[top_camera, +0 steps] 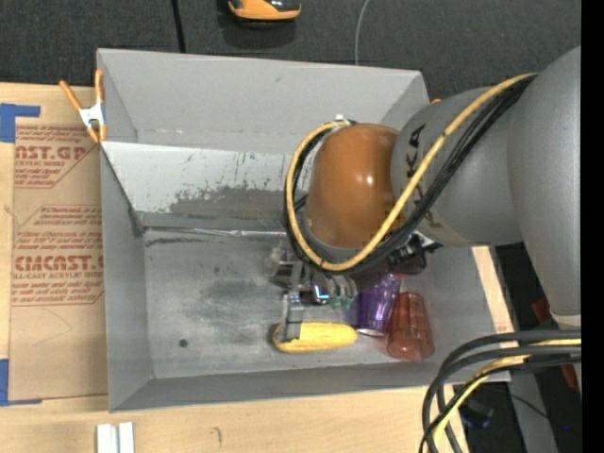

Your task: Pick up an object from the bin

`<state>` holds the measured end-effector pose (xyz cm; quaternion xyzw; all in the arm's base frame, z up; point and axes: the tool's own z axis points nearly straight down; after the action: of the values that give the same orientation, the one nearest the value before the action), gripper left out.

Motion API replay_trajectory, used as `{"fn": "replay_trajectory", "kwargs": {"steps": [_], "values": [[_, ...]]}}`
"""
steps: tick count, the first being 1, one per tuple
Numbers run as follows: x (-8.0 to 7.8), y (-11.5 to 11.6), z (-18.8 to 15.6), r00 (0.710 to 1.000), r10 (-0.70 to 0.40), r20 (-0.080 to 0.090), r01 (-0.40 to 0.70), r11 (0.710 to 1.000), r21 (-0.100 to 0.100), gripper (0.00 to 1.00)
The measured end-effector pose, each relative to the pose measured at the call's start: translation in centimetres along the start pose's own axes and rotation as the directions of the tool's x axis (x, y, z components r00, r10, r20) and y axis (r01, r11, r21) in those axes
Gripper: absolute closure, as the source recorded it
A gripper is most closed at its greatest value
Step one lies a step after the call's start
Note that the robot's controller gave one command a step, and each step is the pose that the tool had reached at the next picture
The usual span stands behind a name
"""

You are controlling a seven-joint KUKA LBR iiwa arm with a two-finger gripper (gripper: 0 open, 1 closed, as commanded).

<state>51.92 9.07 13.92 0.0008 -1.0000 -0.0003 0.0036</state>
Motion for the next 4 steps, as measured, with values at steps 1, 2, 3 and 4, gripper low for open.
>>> {"fn": "replay_trajectory", "kwargs": {"steps": [1,2,3,4], "values": [[-0.2,0.0,-0.4,1.000,0.001,0.007,-0.001,1.000,-0.001,0.00],[0.3,-5.0,2.5,1.000,-0.021,0.011,0.021,1.000,-0.001,0.00],[0.9,-5.0,6.9,0.999,-0.038,0.010,0.038,0.999,0.000,1.00],[1.0,-5.0,6.9,0.999,-0.039,0.007,0.039,0.999,-0.001,0.00]]}}
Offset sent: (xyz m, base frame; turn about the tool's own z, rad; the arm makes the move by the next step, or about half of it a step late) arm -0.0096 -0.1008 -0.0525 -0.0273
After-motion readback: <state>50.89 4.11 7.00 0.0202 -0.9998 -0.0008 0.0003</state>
